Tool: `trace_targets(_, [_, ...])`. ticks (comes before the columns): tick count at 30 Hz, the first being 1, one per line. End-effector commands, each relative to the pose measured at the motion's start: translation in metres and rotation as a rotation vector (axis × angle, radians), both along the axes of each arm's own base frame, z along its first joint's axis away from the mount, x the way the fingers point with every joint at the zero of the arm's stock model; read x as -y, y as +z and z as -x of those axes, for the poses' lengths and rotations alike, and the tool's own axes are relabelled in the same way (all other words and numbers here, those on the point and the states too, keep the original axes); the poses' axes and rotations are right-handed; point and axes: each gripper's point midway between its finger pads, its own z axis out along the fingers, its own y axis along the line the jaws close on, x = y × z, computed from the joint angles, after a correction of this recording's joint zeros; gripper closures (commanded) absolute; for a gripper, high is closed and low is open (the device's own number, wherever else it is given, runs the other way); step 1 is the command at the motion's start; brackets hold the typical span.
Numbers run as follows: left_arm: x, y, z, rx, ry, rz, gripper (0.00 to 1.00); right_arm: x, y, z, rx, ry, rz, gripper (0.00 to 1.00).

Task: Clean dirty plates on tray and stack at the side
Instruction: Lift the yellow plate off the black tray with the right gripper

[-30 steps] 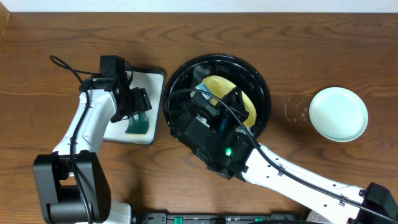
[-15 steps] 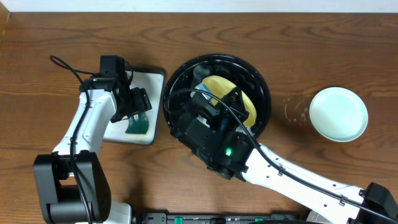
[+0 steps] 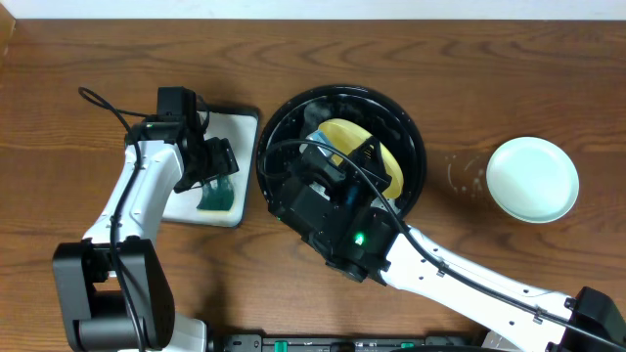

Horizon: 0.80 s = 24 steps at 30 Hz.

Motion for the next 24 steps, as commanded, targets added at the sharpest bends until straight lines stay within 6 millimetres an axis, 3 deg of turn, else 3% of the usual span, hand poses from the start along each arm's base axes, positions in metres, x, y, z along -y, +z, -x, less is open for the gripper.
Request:
trace_targets(1, [0.0007, 0.0006, -0.0001, -0.001, -0.002, 0.009, 0.19, 0.0034, 0.0191, 0.0019, 0.046, -0.014, -0.019, 0.99])
trace_targets(24, [0.0007, 0.0006, -0.0001, -0.001, -0.002, 0.009, 0.19, -0.0066, 0.0109, 0.0004, 0.004, 0.029, -0.072, 0.99])
